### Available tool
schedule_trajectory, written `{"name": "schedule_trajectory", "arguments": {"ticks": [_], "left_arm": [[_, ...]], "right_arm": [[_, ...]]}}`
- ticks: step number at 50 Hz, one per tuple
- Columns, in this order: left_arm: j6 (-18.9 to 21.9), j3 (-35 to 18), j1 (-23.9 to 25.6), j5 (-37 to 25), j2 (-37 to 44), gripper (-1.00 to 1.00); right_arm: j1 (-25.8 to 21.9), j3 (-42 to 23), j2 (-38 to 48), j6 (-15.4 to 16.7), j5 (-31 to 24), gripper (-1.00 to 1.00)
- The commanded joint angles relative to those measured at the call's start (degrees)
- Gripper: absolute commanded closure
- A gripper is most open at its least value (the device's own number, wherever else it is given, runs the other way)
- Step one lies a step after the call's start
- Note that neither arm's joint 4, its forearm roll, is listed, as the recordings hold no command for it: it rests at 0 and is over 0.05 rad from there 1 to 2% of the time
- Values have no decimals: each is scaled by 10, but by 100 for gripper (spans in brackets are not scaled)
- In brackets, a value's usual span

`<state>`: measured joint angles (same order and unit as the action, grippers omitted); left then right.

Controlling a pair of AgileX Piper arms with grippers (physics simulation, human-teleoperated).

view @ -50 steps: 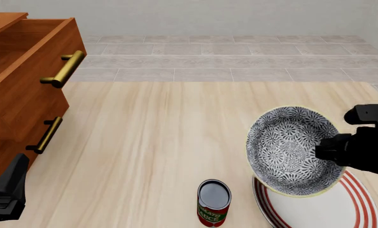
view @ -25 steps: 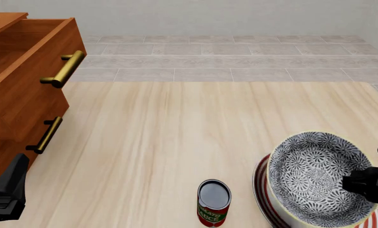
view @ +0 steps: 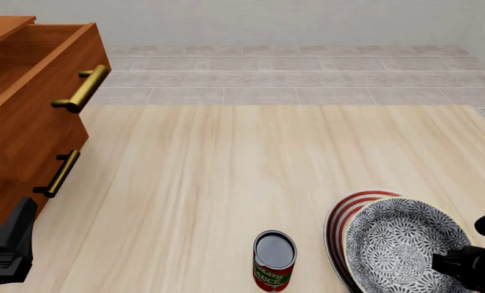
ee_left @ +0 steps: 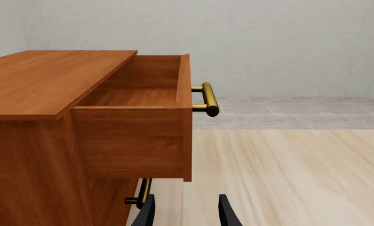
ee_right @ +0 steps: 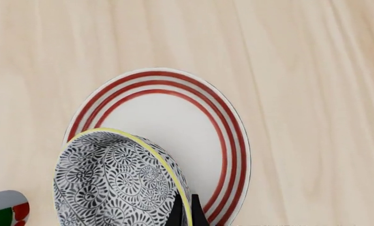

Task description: Put the bowl on the plate.

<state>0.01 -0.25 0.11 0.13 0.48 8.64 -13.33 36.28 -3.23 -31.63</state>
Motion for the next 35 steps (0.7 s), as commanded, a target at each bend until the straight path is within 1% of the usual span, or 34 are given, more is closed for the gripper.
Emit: {"name": "schedule_trajectory", "arguments": {"ticks": [1,5,20,24,25,35], "left_arm": [[0,0,0,0,0,-100],[0,0,0,0,0,-100],[0,0,0,0,0,-100],[0,0,0,0,0,-100],[0,0,0,0,0,-100],[0,0,0,0,0,-100]], "right_arm": [[14,29,21,-4,39,100],[19,36,32,-3,54,100],[30,43,38,5,62,100],[41,39,45,13,66,100],[41,38,43,15,64,-100],[41,33,50,15,66,-100]]}}
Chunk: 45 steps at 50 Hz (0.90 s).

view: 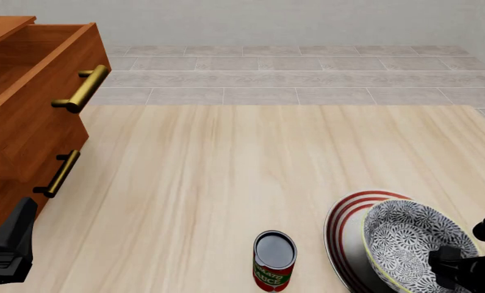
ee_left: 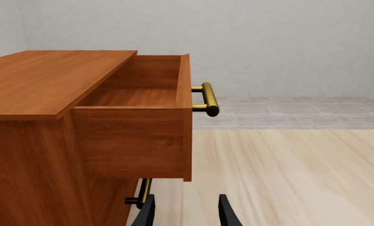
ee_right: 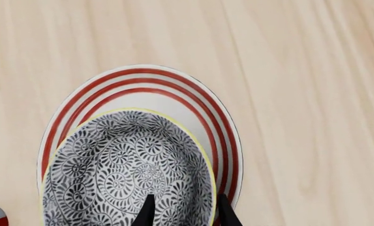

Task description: Put the bowl on the plate.

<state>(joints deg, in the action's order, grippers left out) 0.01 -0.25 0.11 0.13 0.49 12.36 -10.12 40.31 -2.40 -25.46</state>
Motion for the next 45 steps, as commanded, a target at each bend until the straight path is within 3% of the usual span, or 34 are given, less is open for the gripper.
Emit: {"name": "schedule_trajectory", "arguments": {"ticks": [1,13,24,32,45], "left_arm": [[0,0,0,0,0,-100],[0,0,0,0,0,-100],[0,0,0,0,0,-100],[0,0,0,0,0,-100],[0,0,0,0,0,-100]], "right_arm": [[5,0,10,7,5,-100],[14,-19,3,17,-14,-100],[57,-80,-1,55,-52,-100],[61,-97,-1,61,-62,-100],[71,-188,-15,84,-123,-100]]}}
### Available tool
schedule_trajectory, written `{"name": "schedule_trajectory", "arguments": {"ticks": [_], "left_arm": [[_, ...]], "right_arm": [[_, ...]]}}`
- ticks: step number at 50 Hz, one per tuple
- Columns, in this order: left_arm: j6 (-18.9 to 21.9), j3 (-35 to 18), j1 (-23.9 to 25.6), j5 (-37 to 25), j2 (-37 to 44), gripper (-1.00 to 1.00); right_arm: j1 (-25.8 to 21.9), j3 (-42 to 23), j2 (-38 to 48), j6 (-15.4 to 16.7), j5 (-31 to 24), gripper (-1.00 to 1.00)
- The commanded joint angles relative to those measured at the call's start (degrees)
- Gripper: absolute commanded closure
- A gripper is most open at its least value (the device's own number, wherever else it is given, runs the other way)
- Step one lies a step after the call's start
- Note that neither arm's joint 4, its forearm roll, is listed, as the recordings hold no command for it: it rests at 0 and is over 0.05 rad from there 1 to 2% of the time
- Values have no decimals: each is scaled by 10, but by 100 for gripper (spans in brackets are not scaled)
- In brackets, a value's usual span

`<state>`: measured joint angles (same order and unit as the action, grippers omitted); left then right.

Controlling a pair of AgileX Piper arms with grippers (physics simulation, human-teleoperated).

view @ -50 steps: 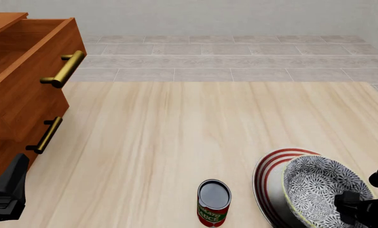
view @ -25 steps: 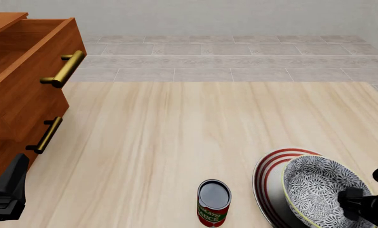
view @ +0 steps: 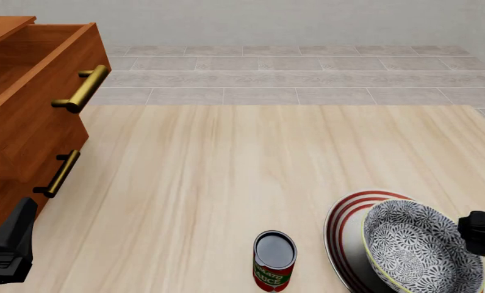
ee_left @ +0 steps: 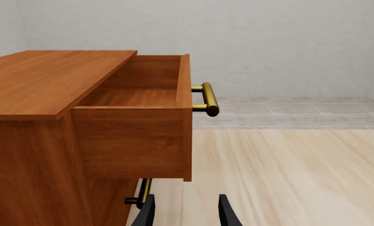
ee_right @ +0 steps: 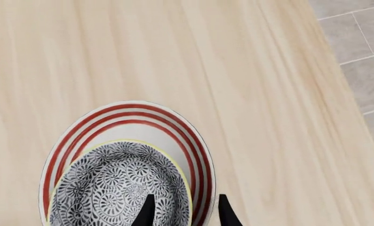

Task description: Put the bowl on the plate.

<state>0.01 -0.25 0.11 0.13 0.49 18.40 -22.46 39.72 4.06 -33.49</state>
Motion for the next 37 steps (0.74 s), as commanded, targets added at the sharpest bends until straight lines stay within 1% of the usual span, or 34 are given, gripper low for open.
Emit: {"name": "schedule_trajectory", "arguments": {"ticks": [1,4,5,6,11,17,22,27,30,34,37], "left_arm": [[0,0,0,0,0,-100],[0,0,0,0,0,-100],[0,0,0,0,0,-100],[0,0,0,0,0,-100],[0,0,0,0,0,-100],[0,0,0,0,0,-100],[0,0,0,0,0,-100],[0,0,0,0,0,-100],[0,0,0,0,0,-100],[0,0,0,0,0,-100],[0,0,0,0,0,-100]], "right_arm": [[11,-78,-9,23,-50,-100],[12,-96,-10,27,-61,-100],[16,-122,-14,39,-76,-100],[16,-131,-15,42,-82,-100],[11,-190,-18,54,-119,-100],[1,-249,-22,64,-152,-100],[-2,-269,-22,68,-164,-100],[-1,-310,-16,77,-177,-100],[-5,-320,-17,79,-183,-100],[-13,-339,-13,82,-188,-100],[-30,-359,-9,84,-193,-100]]}}
